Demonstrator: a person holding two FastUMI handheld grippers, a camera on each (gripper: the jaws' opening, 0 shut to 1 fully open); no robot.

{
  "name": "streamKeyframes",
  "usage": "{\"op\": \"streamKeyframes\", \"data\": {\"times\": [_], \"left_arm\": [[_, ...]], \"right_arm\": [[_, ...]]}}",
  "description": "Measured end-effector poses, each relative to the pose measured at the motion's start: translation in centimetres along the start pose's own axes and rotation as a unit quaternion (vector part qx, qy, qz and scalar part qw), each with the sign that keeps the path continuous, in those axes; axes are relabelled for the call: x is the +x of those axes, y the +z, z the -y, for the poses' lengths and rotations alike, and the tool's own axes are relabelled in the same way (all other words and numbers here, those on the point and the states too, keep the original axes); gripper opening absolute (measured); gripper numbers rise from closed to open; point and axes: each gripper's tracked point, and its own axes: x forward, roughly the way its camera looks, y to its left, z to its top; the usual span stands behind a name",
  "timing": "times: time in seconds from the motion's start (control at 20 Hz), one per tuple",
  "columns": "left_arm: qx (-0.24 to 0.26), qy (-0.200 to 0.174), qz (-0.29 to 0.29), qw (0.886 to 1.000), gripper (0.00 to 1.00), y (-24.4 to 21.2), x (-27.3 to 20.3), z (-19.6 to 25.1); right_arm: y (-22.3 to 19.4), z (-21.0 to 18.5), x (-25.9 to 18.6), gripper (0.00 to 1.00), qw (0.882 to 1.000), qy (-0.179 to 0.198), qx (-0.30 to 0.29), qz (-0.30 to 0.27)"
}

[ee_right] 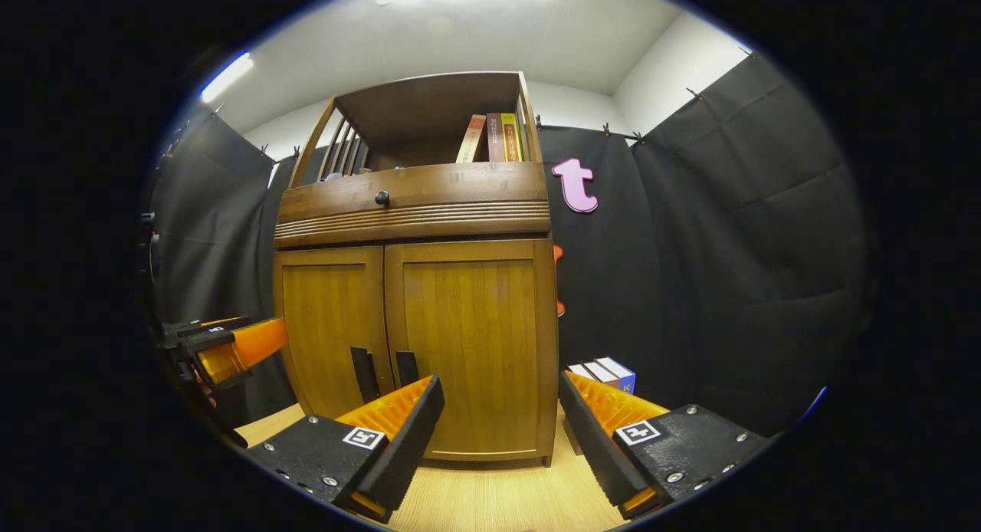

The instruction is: Open the right door of the double-door shoe cabinet with the right hand, and open the left door with the left hand.

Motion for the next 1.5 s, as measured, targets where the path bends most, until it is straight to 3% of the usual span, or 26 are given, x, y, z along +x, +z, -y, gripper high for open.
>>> {"op": "streamKeyframes", "data": {"times": [0.45, 0.9, 1.1, 1.35, 1.5], "left_arm": [[-0.001, 0.011, -0.002, 1.000, 0.96, -0.1, -0.2, -0.7], [0.011, 0.031, 0.010, 0.999, 0.98, 0.5, -1.2, -1.7], [0.008, 0.043, 0.011, 0.999, 0.96, 0.5, -1.7, -2.6], [0.012, 0.067, 0.011, 0.998, 0.98, 0.9, -3.2, -4.3], [0.017, 0.087, 0.009, 0.996, 0.96, 1.2, -3.8, -5.5]], "right_arm": [[-0.4, -0.1, -0.6, 0.94, 1.000, 0.000, 0.000, -0.003], [-0.2, -2.7, 0.8, 0.94, 0.998, 0.056, 0.007, 0.004], [0.6, -3.9, 4.4, 0.93, 0.996, 0.076, -0.042, 0.028], [2.1, -9.8, 8.7, 0.94, 0.989, 0.141, 0.017, 0.032], [1.6, -11.5, 13.0, 0.94, 0.988, 0.149, 0.006, 0.036]]}}
